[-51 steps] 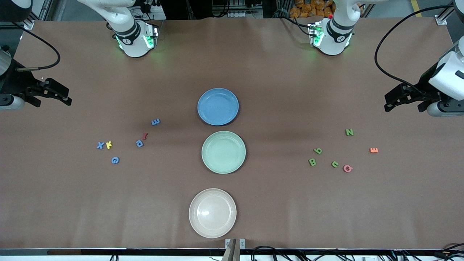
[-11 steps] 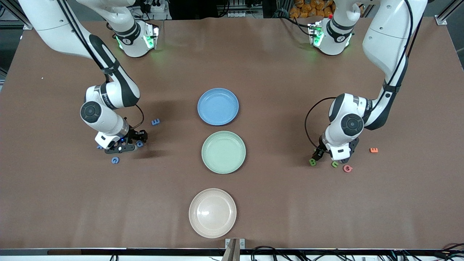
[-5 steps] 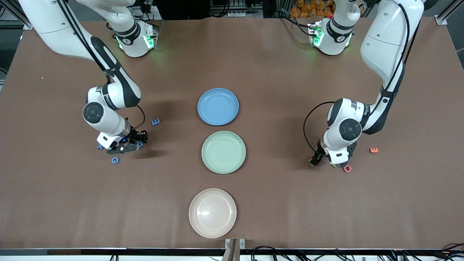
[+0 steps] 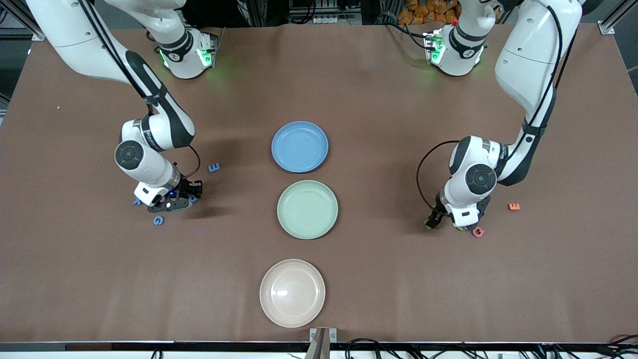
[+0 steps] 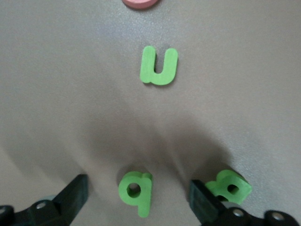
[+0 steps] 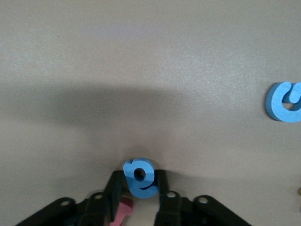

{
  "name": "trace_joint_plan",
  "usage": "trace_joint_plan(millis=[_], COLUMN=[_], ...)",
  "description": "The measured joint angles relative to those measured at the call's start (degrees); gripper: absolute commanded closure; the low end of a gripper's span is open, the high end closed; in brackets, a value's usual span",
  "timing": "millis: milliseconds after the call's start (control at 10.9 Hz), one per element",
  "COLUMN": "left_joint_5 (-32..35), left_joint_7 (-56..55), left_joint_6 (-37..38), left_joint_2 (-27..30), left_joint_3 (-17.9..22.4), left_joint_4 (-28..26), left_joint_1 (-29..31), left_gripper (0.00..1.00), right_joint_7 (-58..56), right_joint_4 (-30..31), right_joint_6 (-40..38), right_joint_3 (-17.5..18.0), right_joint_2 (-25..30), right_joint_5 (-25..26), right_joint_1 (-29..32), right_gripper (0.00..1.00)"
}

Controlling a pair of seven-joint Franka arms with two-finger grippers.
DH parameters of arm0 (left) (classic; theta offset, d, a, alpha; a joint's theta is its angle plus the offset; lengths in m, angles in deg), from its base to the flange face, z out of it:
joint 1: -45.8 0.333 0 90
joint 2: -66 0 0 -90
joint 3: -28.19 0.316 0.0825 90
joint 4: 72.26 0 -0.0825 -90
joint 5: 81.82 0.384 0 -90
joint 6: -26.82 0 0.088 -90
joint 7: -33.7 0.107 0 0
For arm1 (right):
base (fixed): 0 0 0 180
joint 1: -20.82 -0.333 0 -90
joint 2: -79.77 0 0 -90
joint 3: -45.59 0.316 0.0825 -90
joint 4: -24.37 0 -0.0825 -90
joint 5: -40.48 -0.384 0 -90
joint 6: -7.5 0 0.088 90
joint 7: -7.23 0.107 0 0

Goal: Sort letters by color into matching plates
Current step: 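Grasp the blue e with the right gripper while the left gripper grasps green b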

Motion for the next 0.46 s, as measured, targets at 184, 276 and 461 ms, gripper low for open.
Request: trace_joint_plan(millis=[184,276,461], left_joint_5=[0.0,0.0,0.0], left_joint_7=[-0.04,-0.06,-0.1], left_joint_6=[-0.04,-0.05,-0.08], left_joint_2=[-0.05,-0.11,-0.21], left_joint_3=[0.0,0.0,0.01], left_joint_4=[0.55,0.74,0.98], left_joint_1=[-0.39,-0.57,-0.66], left_gripper=[1.0,1.0,1.0], right_joint_7=[0.01,0.01,0.01], right_joint_4=[-0.19,-0.19,-0.33], right_joint_6=[-0.01,-0.02,-0.07], right_joint_3=[0.04,0.04,0.03], right_joint_2=[-0.04,-0.04,-0.07], right_joint_5=[0.0,0.0,0.0], right_joint_1=[-0.16,-0.16,-0.17], right_gripper=[0.85,0.89,0.98])
